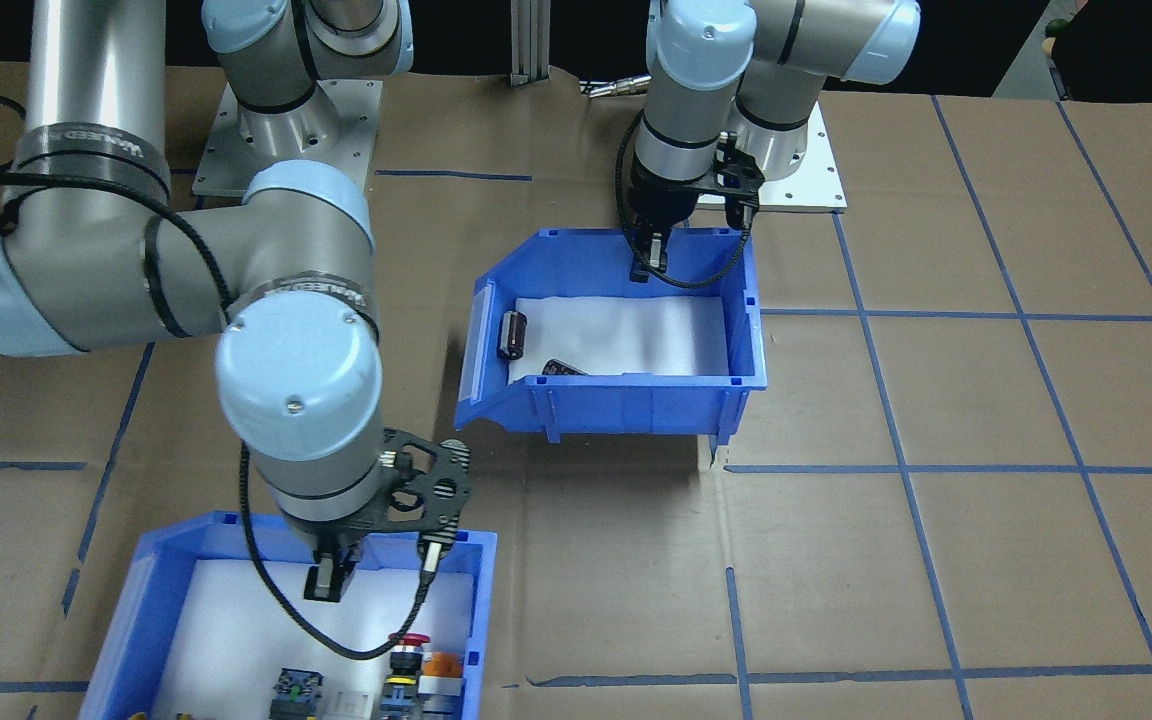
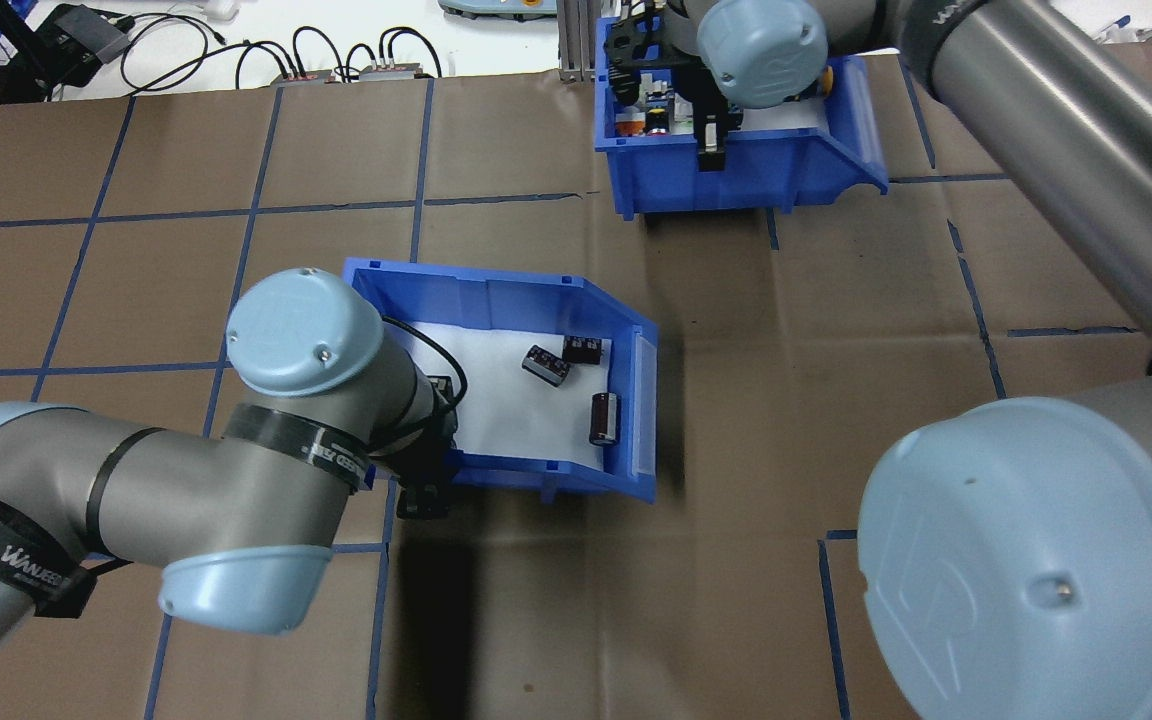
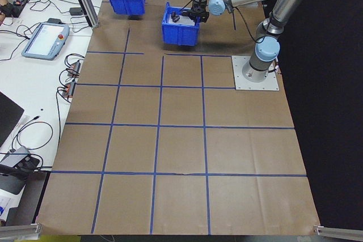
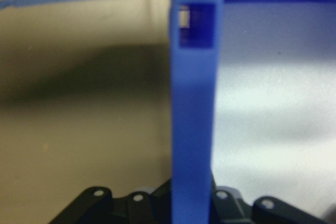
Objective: Place battery box in front
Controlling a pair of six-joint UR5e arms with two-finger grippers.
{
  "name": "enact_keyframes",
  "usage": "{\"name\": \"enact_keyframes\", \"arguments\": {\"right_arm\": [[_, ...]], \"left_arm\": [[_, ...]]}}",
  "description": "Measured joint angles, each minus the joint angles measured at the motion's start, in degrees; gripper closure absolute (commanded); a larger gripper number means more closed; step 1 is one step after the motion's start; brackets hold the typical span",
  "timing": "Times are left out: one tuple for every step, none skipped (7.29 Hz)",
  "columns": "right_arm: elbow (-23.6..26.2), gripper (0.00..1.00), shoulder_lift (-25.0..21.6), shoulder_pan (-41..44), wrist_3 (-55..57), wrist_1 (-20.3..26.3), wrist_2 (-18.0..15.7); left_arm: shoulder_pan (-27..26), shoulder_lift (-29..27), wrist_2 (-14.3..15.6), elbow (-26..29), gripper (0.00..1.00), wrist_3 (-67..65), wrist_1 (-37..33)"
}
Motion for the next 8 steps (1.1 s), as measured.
{"name": "enact_keyframes", "arguments": {"right_arm": [[1.6,0.93,-1.6,-3.4,-4.3,-0.1,0.0],[3.5,0.93,-3.4,-7.0,-9.0,-0.2,0.1],[5.8,0.93,-5.2,-10.6,-13.9,-0.5,0.4],[8.3,0.93,-7.1,-13.8,-18.4,-0.9,0.8],[10.7,0.93,-9.0,-16.5,-21.9,-1.1,1.2],[13.6,0.93,-11.1,-19.2,-25.2,-1.1,1.8],[17.4,0.93,-13.9,-21.6,-27.8,-1.2,2.5],[21.9,0.93,-17.2,-23.4,-29.4,-1.6,3.1]], "left_arm": [[4.4,-1.1,-0.2,1.3,1.0,4.3,0.4],[7.1,-3.2,-0.6,4.3,1.0,6.9,0.6],[8.2,-6.9,-1.5,9.0,1.0,8.0,0.4],[8.5,-11.7,-2.3,14.3,1.0,8.1,0.3],[8.3,-16.3,-4.1,18.9,1.0,7.6,0.3],[7.6,-20.7,-6.7,23.4,1.0,6.4,0.4],[6.3,-24.9,-8.3,27.8,1.0,5.0,0.6],[4.4,-29.3,-8.9,32.3,1.0,3.3,0.8]]}}
